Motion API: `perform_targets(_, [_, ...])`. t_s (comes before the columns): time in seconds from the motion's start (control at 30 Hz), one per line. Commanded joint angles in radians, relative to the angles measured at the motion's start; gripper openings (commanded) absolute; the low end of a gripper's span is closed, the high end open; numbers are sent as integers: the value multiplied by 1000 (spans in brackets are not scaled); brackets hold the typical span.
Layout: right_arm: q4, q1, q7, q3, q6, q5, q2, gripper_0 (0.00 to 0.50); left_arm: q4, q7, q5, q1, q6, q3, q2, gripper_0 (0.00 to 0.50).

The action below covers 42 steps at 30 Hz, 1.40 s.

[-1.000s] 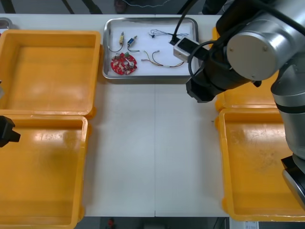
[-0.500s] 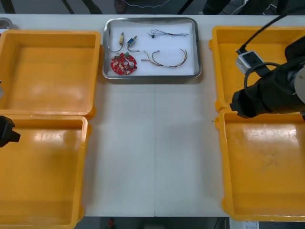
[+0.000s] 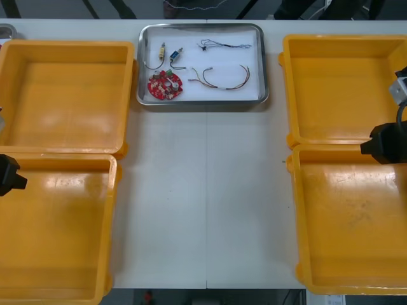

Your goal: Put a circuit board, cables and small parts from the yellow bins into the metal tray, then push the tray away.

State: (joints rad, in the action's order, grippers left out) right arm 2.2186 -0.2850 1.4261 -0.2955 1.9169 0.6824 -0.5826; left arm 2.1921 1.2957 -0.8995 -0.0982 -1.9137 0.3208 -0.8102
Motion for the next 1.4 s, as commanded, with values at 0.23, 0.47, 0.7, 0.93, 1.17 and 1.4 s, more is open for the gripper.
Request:
perform_targets(0.23, [35,115,-13,-96,3,2,-55,500,28,85,-7,17,-6,26,-43,500])
perform_targets(0.47, [35,119,-32,-79,3,20,-51,500,28,85,-7,17,-6,26,-43,500])
perform_targets(0.7, [35,119,-47,-77,3,39,-51,500,28,85,-7,17,-6,26,-43,500])
perform_targets(0.93, [36,118,-44,-73,3,48,-51,500,28,85,-7,17,-6,26,-43,500])
perform_targets(1.17, [35,122,-42,-74,3,40,-51,500,28,85,-7,17,-6,26,-43,500])
perform_targets(1.4, [35,122,-42,-74,3,40,-51,500,28,85,-7,17,-6,26,-43,500])
